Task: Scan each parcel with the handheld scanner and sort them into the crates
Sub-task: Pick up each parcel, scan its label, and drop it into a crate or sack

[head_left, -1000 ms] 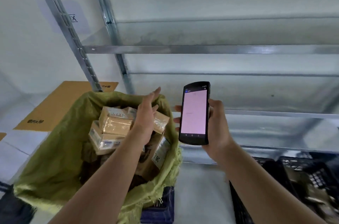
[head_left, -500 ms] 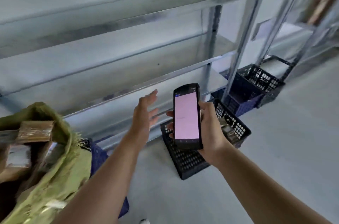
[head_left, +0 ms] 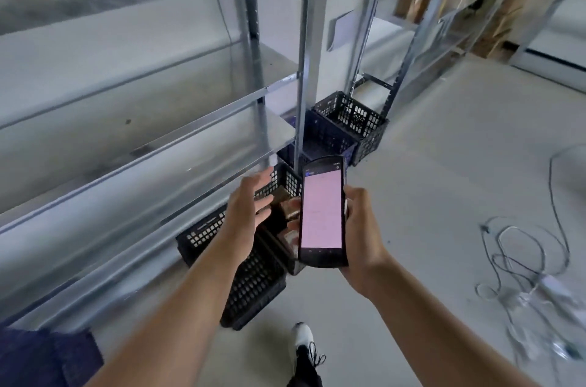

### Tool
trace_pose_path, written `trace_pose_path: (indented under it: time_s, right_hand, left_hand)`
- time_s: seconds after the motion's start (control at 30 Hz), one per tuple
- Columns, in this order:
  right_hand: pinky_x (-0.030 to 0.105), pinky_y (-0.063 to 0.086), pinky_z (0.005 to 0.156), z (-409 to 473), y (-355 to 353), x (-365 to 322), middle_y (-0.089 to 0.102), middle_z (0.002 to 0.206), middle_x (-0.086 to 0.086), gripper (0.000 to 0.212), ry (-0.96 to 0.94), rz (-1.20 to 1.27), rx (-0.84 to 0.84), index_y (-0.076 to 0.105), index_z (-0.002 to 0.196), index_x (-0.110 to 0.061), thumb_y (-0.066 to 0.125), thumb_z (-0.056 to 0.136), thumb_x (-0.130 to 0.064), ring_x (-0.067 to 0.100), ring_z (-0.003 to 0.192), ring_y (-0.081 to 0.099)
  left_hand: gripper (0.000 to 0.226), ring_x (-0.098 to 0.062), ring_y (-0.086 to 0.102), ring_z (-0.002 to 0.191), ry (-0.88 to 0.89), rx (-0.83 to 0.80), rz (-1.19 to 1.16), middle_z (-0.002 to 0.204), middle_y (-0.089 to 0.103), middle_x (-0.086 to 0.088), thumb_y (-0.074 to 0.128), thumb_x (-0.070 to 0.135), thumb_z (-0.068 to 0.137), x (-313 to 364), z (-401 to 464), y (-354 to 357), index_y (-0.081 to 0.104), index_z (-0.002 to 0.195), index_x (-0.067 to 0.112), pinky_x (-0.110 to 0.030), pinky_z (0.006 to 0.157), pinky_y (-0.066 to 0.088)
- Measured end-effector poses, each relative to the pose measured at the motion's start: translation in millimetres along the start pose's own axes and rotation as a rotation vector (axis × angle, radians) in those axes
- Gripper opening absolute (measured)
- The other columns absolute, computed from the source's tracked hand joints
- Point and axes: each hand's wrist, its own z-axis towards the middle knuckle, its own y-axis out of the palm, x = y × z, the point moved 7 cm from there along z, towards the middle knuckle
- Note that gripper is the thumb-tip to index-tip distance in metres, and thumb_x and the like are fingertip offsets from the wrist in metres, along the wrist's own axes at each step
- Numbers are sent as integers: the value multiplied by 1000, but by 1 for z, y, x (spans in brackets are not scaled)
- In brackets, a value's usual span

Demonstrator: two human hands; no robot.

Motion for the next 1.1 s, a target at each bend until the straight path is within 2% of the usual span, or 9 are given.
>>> trace_pose_path:
  time_s: [0.23, 0.37, 0.47, 0.6, 0.77, 0.87, 0.93, 1.0, 1.1]
  right_hand:
    - [32, 58, 66, 129, -57, -22, 74, 102, 22, 66, 137, -40, 86, 73, 117, -2, 26, 104, -47, 33, 86, 68]
    - [41, 53, 76, 190, -82, -28, 71, 91, 23, 59, 179, 4, 112, 74, 96, -10, 26, 103, -43, 35, 81, 64]
    - [36, 53, 69, 235, -98, -32, 69, 93, 23, 57, 232, -21, 82, 68, 104, -6, 24, 104, -43, 33, 74, 65]
    - [34, 54, 66, 308, -120, -29, 75, 94, 19, 62, 300, -99, 34, 77, 101, -8, 26, 103, -44, 29, 73, 68]
    - [44, 57, 80, 403, -161, 16, 76, 98, 20, 61, 463, -217, -1, 75, 112, -4, 28, 104, -44, 34, 84, 69]
    - [53, 59, 89, 455, -187, 48, 78, 105, 21, 57, 514, -296, 6, 75, 113, -11, 28, 107, -42, 35, 87, 72]
    - [52, 61, 84, 485, -201, 71, 78, 101, 17, 56, 543, -337, -5, 76, 106, -15, 32, 101, -48, 35, 87, 71]
    - [45, 61, 75, 515, -216, 96, 77, 105, 20, 62, 573, -363, -20, 74, 112, -13, 34, 91, -54, 34, 87, 70]
    - [40, 51, 78, 557, -232, 144, 72, 98, 20, 68, 610, -403, -74, 67, 114, -3, 32, 87, -54, 33, 86, 65]
  left_hand:
    - [38, -29, 57, 135, -143, 4, -27, 153, 56, 3, 38, 45, 107, -33, 133, 66, 69, 129, 43, -58, 118, 40]
    - [36, -28, 57, 134, -231, 49, -25, 149, 59, 7, 43, 46, 107, -43, 190, 82, 70, 129, 42, -60, 119, 39]
    - [36, -27, 58, 133, -275, 102, -23, 148, 59, 7, 46, 47, 107, -50, 226, 87, 69, 133, 40, -59, 120, 39]
    - [39, -27, 57, 134, -334, 201, -21, 148, 59, 5, 50, 46, 104, -75, 275, 95, 67, 137, 35, -56, 120, 39]
    - [56, -30, 54, 137, -417, 357, -34, 151, 58, 3, 59, 57, 90, -128, 332, 110, 66, 139, 31, -56, 121, 37]
    - [68, -28, 55, 135, -482, 460, -94, 148, 59, 4, 58, 59, 79, -170, 365, 120, 66, 139, 30, -53, 119, 39]
    - [58, -29, 54, 136, -526, 513, -141, 148, 58, 3, 56, 56, 89, -204, 386, 122, 65, 140, 30, -52, 119, 39]
    - [46, -30, 53, 138, -554, 563, -186, 151, 56, 1, 48, 48, 103, -243, 406, 118, 65, 141, 30, -52, 120, 38]
    - [44, -29, 54, 137, -585, 640, -221, 152, 56, -1, 44, 43, 106, -303, 435, 102, 64, 143, 30, -47, 117, 40]
